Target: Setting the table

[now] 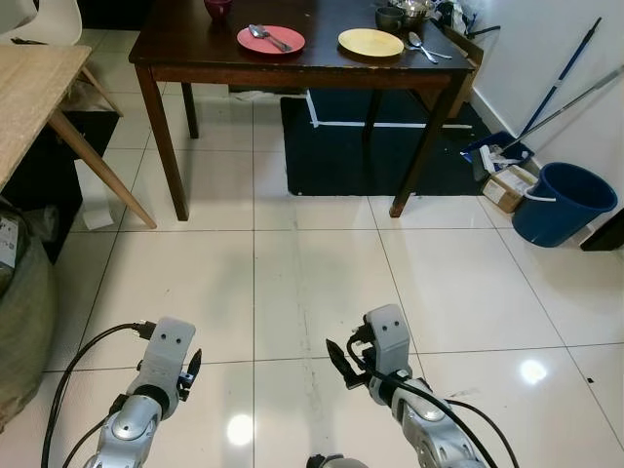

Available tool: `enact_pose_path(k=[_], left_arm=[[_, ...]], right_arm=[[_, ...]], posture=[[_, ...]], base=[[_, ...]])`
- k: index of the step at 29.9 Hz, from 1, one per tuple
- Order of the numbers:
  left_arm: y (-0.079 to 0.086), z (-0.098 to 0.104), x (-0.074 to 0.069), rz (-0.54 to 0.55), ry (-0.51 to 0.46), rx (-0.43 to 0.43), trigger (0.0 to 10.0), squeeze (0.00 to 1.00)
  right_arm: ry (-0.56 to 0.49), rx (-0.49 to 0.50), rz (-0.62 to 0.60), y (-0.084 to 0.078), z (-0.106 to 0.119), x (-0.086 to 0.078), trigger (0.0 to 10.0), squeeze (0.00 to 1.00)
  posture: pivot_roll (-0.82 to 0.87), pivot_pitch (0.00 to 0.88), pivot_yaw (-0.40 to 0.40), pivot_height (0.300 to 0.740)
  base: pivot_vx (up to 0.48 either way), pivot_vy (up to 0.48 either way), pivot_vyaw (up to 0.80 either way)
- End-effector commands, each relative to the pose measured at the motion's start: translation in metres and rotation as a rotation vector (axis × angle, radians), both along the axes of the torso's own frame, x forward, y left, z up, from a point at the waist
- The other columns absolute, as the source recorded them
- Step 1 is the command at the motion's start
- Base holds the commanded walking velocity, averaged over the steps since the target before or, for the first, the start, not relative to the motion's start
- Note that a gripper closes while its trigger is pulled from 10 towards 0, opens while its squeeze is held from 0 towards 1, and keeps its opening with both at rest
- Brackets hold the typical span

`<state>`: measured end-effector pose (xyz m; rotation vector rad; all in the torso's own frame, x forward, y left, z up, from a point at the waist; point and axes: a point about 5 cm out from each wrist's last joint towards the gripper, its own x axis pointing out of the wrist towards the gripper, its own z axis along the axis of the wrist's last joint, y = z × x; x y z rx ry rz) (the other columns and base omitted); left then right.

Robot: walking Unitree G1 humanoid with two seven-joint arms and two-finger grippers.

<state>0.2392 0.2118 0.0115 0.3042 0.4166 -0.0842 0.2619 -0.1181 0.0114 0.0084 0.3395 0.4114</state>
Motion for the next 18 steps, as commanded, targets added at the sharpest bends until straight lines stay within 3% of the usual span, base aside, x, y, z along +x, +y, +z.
enact_pose_path(k=[1,11,13,18], left_arm=[[-0.002,-0.004,-0.002,-0.027,0.018,0.015,10.0,0.0],[-0.008,0.019,0.012,-0.068,-0.086,0.012,10.0,0.0],[-0.006,0.029,0.017,-0.024,-0.128,-0.017,10.0,0.0],[-0.006,0.038,0.021,0.041,-0.137,-0.092,10.0,0.0]], right_arm=[[0.008,0.006,-0.028,-0.005,-0.003,-0.003,10.0,0.0],[-0.086,0.063,-0.108,-0.013,0.012,0.004,10.0,0.0],[-0.178,0.058,-0.14,-0.017,0.026,0.005,10.0,0.0],[-0.237,0.034,-0.191,-0.025,0.034,0.006,10.0,0.0]], posture=[[-0.09,0.0,0.004,0.74],[-0.1,0.002,0.008,0.74],[-0.1,0.004,0.009,0.74],[-0.11,0.011,0.012,0.74]], base=[[0.0,0.0,0.0],[0.0,0.0,0.0],[0.0,0.0,0.0],[0.0,0.0,0.0]])
